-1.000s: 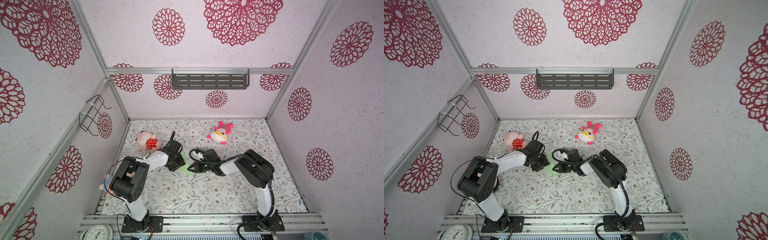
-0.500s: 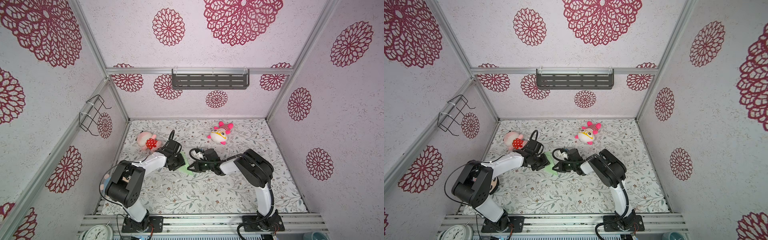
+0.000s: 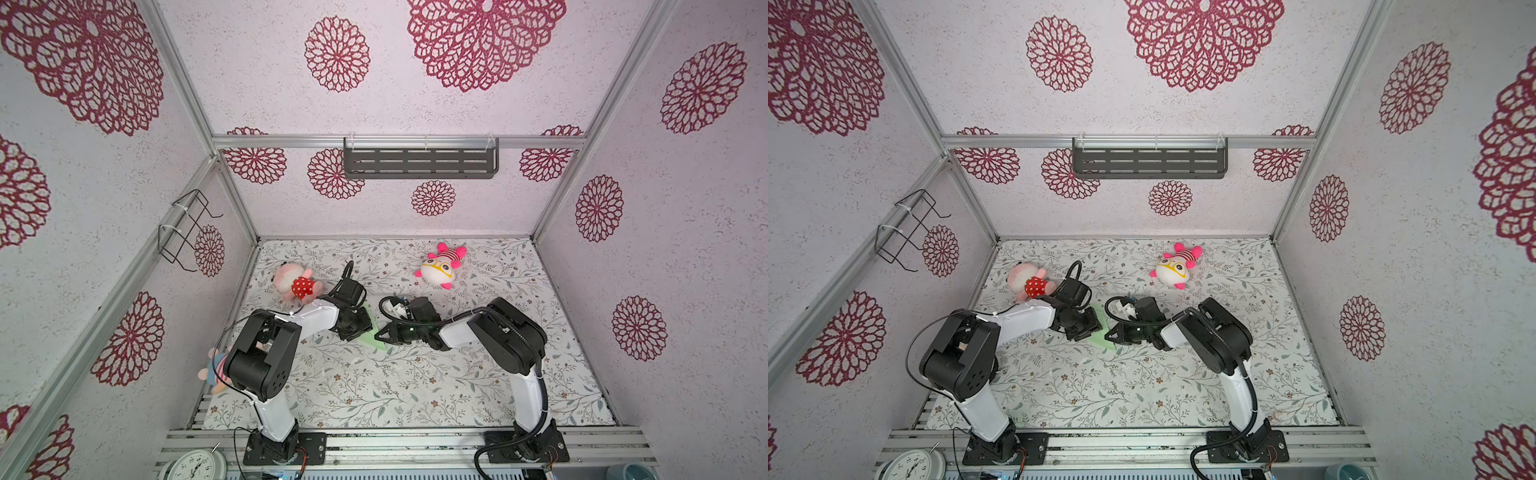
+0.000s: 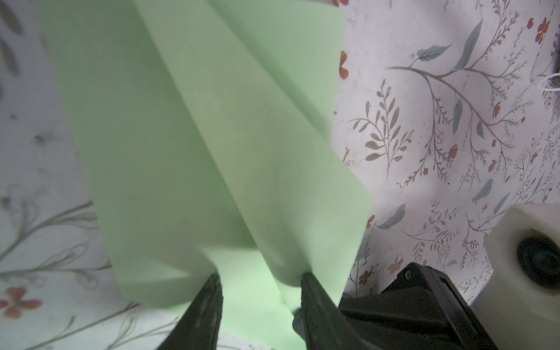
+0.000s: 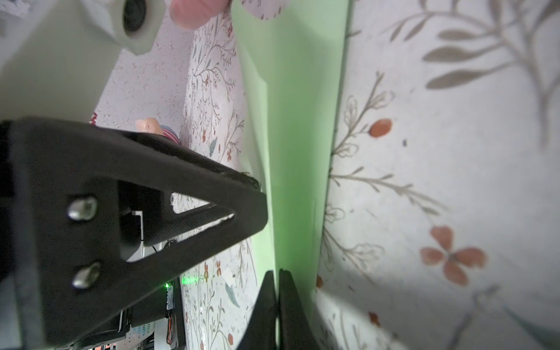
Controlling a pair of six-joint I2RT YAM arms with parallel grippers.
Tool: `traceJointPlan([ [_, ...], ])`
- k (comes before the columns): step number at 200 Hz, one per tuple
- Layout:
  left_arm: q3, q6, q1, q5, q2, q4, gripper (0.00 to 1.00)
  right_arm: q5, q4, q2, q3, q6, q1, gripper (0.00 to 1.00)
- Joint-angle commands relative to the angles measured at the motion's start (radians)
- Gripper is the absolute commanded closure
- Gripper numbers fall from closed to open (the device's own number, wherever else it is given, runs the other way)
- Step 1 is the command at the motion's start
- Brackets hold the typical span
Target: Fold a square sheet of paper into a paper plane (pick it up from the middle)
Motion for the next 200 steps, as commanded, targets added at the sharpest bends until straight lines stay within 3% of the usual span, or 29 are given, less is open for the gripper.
traceJointPlan([
  [1, -0.002, -0.001, -0.007, -0.026, 0.027, -0.038, 0.54, -0.010, -0.058, 0.029, 0.006, -0.006, -0.006, 0.89],
  [51, -0.016, -0.021, -0.012, -0.111, 0.086, -0.145, 0.59, -0.093, -0.055, -0.002, 0.026, -0.003, -0.015, 0.85],
  [91, -0.026, -0.028, -0.016, -0.112, 0.115, -0.138, 0.61, -0.143, -0.067, -0.023, 0.023, -0.013, -0.024, 0.85],
  [200, -0.033, -0.026, -0.023, -0.118, 0.145, -0.138, 0.61, -0.135, -0.223, -0.080, 0.029, -0.133, -0.026, 0.83],
])
